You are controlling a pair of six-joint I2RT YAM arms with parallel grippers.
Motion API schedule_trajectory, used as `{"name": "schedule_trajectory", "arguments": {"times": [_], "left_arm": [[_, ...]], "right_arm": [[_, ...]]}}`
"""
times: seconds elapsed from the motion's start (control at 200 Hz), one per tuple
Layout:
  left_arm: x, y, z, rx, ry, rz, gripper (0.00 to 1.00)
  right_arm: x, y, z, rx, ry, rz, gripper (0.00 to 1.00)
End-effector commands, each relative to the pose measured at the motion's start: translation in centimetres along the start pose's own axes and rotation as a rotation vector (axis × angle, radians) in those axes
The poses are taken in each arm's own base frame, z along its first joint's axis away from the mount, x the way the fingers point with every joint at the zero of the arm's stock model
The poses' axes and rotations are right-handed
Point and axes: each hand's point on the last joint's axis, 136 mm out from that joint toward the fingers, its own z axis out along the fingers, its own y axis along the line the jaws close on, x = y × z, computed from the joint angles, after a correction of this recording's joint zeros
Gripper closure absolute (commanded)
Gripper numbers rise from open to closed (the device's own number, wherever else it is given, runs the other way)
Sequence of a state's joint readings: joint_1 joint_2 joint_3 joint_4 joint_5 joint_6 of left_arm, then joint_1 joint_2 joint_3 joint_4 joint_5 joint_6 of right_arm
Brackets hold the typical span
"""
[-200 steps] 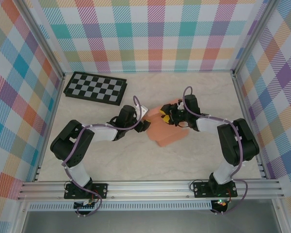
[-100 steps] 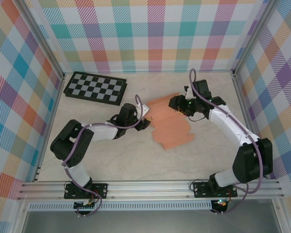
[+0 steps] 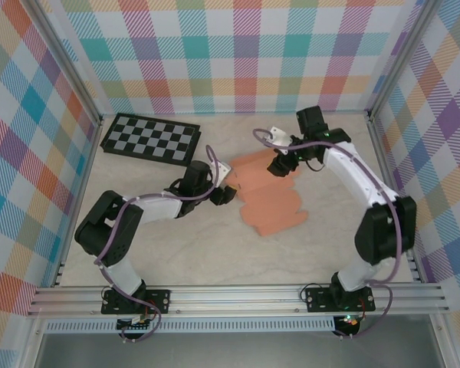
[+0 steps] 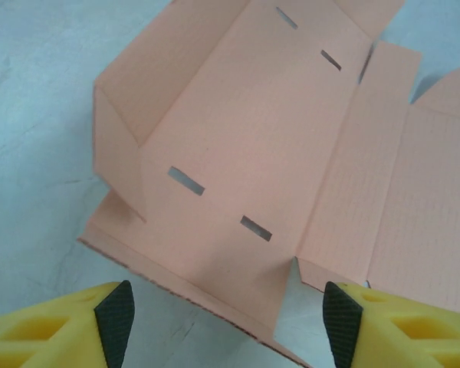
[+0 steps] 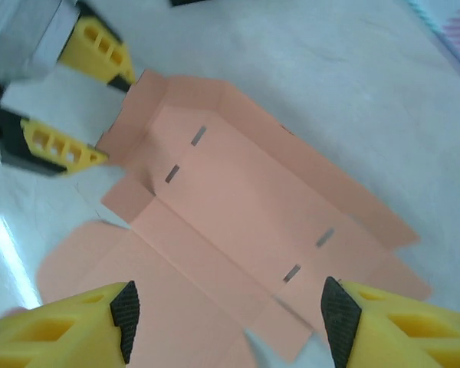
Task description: Fold the paper box
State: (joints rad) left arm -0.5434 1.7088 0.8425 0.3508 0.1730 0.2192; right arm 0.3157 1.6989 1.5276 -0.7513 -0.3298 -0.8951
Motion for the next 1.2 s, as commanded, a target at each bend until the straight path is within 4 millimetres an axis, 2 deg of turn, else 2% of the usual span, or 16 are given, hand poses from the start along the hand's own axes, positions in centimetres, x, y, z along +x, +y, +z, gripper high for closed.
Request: {"name": "schedule_trajectory", "arguments": {"times": [0.0, 0.175, 0.315, 0.44, 0.655, 0.74, 0.85, 0.935, 1.065, 1.195], "left_arm": [[-1.9, 1.2, -1.8, 0.007, -0.079, -0.147, 0.28], [-3.1, 0.8, -4.6, 0.041, -0.109, -0.259, 0.27], [-3.2, 1.0, -7.0, 0.028, -0.124, -0.329, 0.25], [-2.6, 1.0, -8.2, 0.013, -0.107, -0.372, 0.25], [-0.4, 2.1, -9.3, -0.044, -0.075, -0.436, 0.24], [0.1, 2.5, -9.6, -0.062, -0.065, -0.443, 0.24], [0.5, 2.8, -9.9, -0.075, -0.058, -0.45, 0.24], [1.0, 3.2, -10.1, -0.094, -0.054, -0.466, 0.24], [1.5, 3.8, -10.0, -0.103, -0.065, -0.511, 0.24], [1.6, 4.3, -10.2, -0.116, -0.089, -0.548, 0.23]], "right_arm": [[-0.6, -0.7, 1.4, -0.079, -0.002, -0.341, 0.33], [-0.6, -4.3, 4.7, -0.107, 0.053, -0.421, 0.33], [-0.1, -5.8, 7.6, -0.141, 0.078, -0.449, 0.33], [0.9, -7.5, 10.1, -0.105, 0.124, -0.466, 0.32], [1.5, -8.0, 14.0, -0.111, 0.161, -0.48, 0.31], [2.0, -7.5, 15.1, -0.125, 0.186, -0.5, 0.36], [2.5, -7.1, 15.6, -0.135, 0.22, -0.517, 0.54], [2.0, -7.0, 15.1, -0.117, 0.219, -0.526, 0.67], [-0.5, -7.1, 13.4, -0.071, 0.149, -0.49, 0.81], [-1.3, -7.1, 12.5, -0.011, 0.135, -0.506, 0.88]]}}
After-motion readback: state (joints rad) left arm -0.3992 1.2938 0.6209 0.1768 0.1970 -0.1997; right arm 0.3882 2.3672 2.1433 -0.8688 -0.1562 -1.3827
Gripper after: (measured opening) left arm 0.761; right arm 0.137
